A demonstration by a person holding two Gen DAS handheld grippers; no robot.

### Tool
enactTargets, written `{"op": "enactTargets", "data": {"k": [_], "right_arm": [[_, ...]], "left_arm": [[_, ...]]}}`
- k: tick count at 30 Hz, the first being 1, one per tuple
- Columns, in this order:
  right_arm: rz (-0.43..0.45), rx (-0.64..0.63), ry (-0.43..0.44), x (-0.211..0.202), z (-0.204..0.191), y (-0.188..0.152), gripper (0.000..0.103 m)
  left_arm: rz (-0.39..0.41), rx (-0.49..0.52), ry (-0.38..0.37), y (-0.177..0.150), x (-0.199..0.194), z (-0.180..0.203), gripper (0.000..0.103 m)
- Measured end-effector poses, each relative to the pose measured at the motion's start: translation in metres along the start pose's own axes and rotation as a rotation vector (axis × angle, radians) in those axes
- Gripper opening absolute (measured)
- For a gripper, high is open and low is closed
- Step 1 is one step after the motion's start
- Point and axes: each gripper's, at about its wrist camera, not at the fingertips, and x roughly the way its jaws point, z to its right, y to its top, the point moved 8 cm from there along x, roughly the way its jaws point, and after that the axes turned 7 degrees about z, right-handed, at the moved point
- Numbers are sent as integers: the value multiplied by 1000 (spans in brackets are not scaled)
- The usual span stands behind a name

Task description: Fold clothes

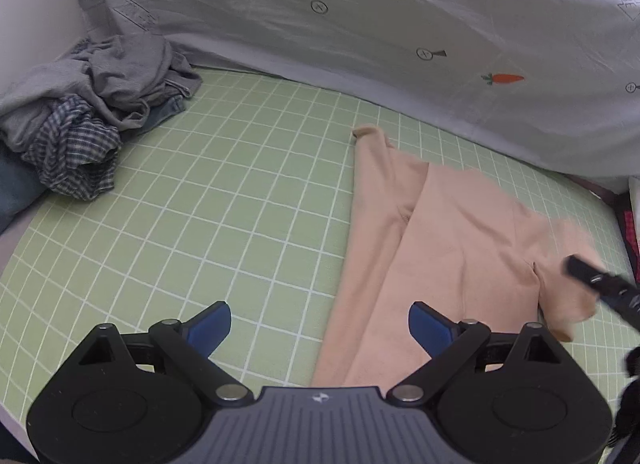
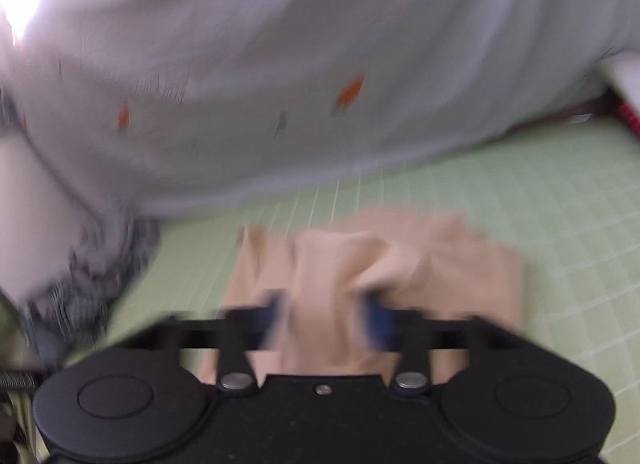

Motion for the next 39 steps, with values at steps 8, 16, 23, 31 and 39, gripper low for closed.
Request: {"op": "enactTargets", "data": {"k": [8, 16, 23, 31, 39], "right_arm": [[-119, 18, -284, -9, 48, -40, 89], [-149, 94, -520, -33, 114, -51, 94], [-184, 79, -582, -19, 144, -49, 94], [-231, 80, -607, 2, 176, -47, 94], [-240, 99, -608, 13, 196, -48, 96]], "left_arm": [[-51, 29, -44, 6, 27, 5, 95], [-106, 115, -121, 9, 55, 49, 95], [-171, 229, -199, -5, 86, 117, 95], [-245, 334, -239, -32, 122, 181, 92], [-256, 476, -203, -53, 138, 193, 52]]}}
